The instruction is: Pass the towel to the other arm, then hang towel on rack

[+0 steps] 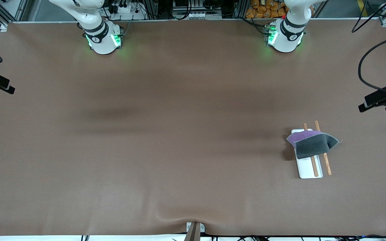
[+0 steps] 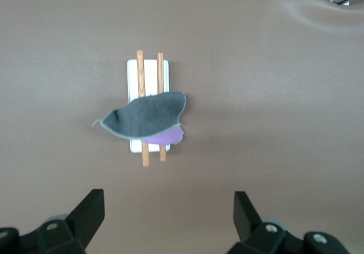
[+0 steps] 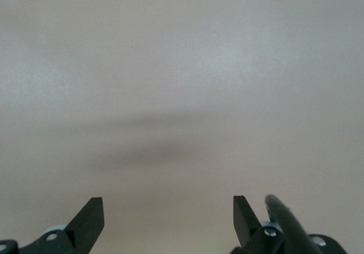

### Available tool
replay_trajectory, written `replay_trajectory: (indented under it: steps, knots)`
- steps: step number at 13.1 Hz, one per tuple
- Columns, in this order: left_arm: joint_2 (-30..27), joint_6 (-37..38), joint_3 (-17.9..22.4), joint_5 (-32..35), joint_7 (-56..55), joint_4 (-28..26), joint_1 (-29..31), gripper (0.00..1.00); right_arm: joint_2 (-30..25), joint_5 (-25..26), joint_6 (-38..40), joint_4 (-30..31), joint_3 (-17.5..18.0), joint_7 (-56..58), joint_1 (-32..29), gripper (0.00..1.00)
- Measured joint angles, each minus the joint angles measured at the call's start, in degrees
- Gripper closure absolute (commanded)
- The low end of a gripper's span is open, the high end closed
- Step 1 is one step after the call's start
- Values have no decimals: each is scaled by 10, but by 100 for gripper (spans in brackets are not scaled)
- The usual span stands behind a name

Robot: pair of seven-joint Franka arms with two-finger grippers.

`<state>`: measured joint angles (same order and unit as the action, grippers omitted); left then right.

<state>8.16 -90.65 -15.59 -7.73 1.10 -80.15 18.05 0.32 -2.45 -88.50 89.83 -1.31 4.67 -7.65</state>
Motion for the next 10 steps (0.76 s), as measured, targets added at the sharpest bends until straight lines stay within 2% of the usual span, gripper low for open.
replay_trajectory:
  steps: [4,7,10]
  knots:
    - [-29,26,-18,4,-67,-1,0,0,0,0,0,0,0,0,0,0]
    - [-39,34,-37,44,-118,-3,-17,0,0,0,0,0,1,4,0,0]
    - [-43,39,22,60,-135,-9,-98,0,0,0,-1,0,1,26,0,0]
